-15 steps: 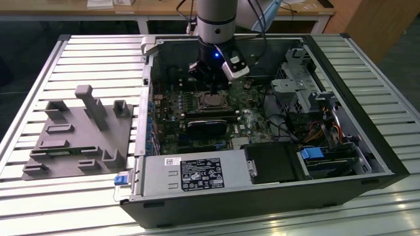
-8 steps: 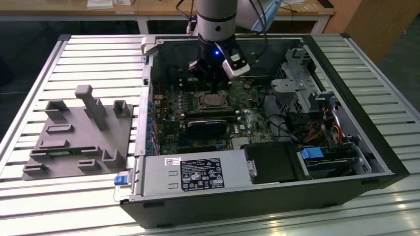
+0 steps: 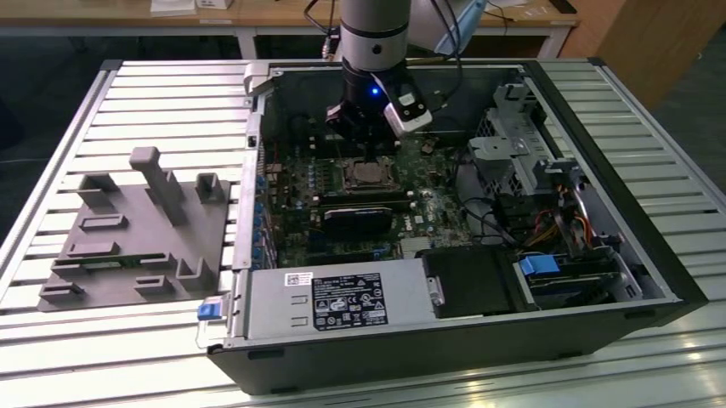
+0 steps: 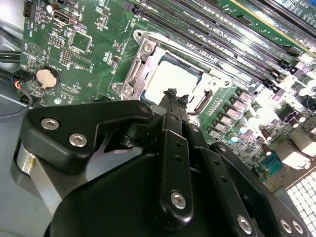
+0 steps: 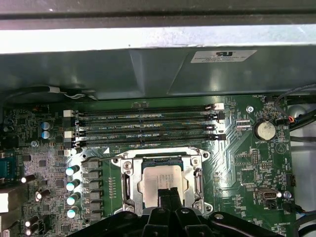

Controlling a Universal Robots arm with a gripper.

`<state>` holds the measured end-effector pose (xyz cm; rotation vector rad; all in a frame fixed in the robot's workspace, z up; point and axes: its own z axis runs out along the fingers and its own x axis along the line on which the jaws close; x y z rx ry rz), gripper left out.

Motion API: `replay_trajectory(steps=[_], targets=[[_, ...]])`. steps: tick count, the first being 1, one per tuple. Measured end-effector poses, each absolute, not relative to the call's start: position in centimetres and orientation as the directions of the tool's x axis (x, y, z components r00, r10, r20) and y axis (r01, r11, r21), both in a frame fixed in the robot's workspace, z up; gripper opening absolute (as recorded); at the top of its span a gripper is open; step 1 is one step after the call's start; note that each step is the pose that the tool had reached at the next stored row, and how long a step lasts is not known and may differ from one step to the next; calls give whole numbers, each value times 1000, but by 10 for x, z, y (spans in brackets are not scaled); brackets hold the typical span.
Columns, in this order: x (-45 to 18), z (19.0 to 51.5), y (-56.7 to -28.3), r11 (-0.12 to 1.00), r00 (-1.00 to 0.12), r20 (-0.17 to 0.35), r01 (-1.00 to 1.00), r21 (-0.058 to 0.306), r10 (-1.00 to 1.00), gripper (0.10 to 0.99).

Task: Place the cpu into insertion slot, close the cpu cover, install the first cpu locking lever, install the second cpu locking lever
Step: 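Install the first cpu locking lever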

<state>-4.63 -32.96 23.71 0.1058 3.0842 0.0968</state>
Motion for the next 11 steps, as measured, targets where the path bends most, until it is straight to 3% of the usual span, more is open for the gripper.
replay_trajectory(steps=[11], targets=[[-63, 237, -330, 996, -996, -55, 66, 65, 70, 106]])
